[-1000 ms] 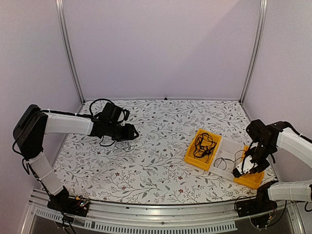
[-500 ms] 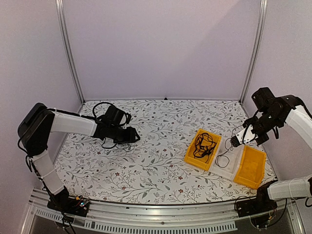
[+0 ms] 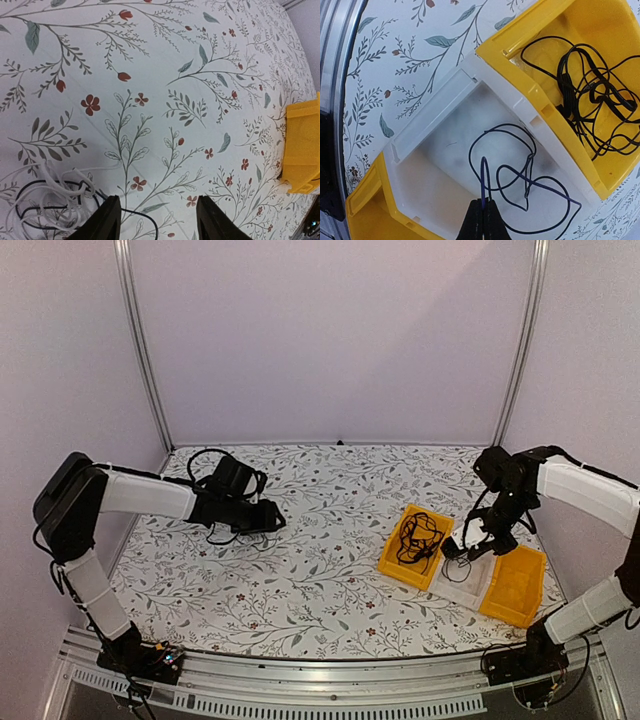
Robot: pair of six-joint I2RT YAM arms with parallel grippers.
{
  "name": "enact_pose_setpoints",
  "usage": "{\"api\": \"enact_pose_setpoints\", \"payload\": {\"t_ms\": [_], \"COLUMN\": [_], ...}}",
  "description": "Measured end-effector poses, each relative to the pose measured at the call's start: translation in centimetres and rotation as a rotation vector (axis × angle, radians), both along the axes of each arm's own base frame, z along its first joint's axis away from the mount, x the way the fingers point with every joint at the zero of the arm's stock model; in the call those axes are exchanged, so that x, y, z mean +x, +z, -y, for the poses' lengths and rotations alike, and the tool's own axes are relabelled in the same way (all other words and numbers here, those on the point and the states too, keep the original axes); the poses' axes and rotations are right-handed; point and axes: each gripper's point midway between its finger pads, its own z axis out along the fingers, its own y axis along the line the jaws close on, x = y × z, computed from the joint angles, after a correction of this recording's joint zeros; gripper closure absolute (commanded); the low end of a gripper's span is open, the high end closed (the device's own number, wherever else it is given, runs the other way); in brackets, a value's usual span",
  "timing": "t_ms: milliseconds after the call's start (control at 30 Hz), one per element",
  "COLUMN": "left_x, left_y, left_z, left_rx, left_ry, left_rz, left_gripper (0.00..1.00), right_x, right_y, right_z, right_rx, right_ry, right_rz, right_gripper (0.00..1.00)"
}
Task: Untangle the cables
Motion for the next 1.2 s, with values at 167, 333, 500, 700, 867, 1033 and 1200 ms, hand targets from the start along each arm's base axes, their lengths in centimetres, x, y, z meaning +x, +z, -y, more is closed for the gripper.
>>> {"api": "enact_pose_setpoints", "payload": {"t_ms": [167,333,500,700,867,1033,1200], "left_x": [0.0,0.3,0.2,0.3,0.8,1.1,0.3], "left_y": [1.0,1.6,1.4,2.5,5.1,5.8,3.8], "left_z": [-0.6,-1.2,-1.5,-3.0,-4.8,-6.5,-8.6], "left_rx": [0.010,0.018,0.029,0.056,0.054,0.062,0.088], "left_ry": [0.010,0.022,0.026,0.044,0.091,0.138,0.204], "left_rz": [0.027,0.046,0.039,0.054,0.104,0.102,0.016], "left_gripper": [0.45,0.46,0.45,0.45,0.45,0.47,0.53], "right_x": [-0.5,-0.4,-0.3,-1.1,-1.3,-0.7,2.3], "right_y": [-2.5,-3.6,-4.1,-4.3,-0.1,4.0,8.5], "right_z": [-0.7,-1.9,-2.2,-0.6,0.2,0.3,-2.4], "right_rx": [0.011,0.040,0.041,-0.009,0.006,0.033,0.170], "right_ry": [-0.043,-0.077,-0.124,-0.174,-0.177,-0.180,-0.218], "right_rz": [-0.090,-0.140,-0.153,-0.152,-0.046,0.049,0.141], "right_gripper": [1.00,0.98,0.86,0.65,0.62,0.63,0.66]}}
